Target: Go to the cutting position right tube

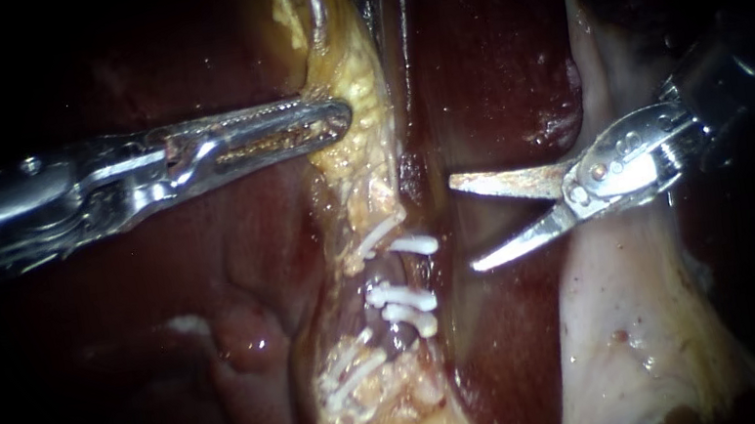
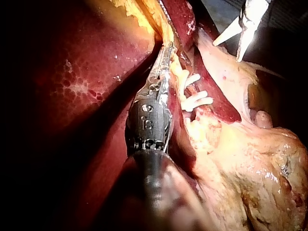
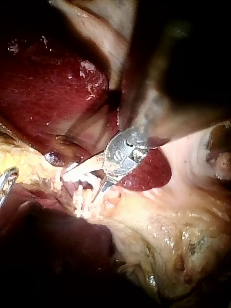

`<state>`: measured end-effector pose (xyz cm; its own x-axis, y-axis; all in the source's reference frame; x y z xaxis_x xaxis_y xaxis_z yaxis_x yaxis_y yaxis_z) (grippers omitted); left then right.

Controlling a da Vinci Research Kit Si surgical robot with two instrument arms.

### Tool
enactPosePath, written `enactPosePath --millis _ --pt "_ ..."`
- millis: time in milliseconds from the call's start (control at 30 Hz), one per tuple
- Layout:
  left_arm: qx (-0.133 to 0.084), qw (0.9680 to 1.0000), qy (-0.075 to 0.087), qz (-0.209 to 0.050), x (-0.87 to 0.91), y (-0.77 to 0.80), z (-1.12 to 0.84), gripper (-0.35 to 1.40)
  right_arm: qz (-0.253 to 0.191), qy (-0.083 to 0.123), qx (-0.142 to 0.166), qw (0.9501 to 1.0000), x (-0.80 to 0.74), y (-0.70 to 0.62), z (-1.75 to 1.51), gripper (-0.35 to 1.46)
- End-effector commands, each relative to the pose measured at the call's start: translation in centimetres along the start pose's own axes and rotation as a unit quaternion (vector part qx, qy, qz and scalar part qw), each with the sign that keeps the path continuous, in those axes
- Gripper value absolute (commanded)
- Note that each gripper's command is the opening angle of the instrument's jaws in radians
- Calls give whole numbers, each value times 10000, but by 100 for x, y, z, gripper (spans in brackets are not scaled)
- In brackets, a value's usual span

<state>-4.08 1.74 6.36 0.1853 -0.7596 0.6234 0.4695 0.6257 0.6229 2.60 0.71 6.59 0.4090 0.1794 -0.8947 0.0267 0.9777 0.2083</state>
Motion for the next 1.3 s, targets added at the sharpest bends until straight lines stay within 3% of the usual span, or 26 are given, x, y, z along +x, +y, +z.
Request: enactPosePath --millis 33,100,200,300,367,400,567,733,1033,1300 --pt "-5 10000 1 -1 0 0 1 -35 2 -1 0 10000 0 0 0 144" --pt "-3 10000 2 -2 0 0 -1 -35 1 -1 0 10000 0 0 0 144" --pt "1 10000 -15 -30 -11 1 -11 -35 425 128 165 9989 -4 -6 4 144" --pt "-41 9999 -119 -110 -28 1 -32 -35 964 197 350 9945 -11 -17 16 144" --pt "-80 9997 -198 -88 -39 -1 -51 -35 1624 248 590 9846 -21 -31 29 144" --pt "-82 9997 -224 -97 -41 -3 -58 -35 1740 244 658 9822 -25 -36 35 144" --pt "-99 9995 -274 -111 -43 -14 -85 -35 2589 -123 1071 9599 -46 -55 65 144" --pt "-108 9994 -301 -116 -43 -24 -100 -35 2955 -423 1326 9451 -67 -63 82 142" --pt "-134 9992 -355 -129 -46 -30 -118 -35 3161 -701 1328 9368 -87 -59 93 141" --pt "-148 9989 -417 -160 -54 -34 -134 -35 3263 -764 1360 9323 -95 -52 101 139"
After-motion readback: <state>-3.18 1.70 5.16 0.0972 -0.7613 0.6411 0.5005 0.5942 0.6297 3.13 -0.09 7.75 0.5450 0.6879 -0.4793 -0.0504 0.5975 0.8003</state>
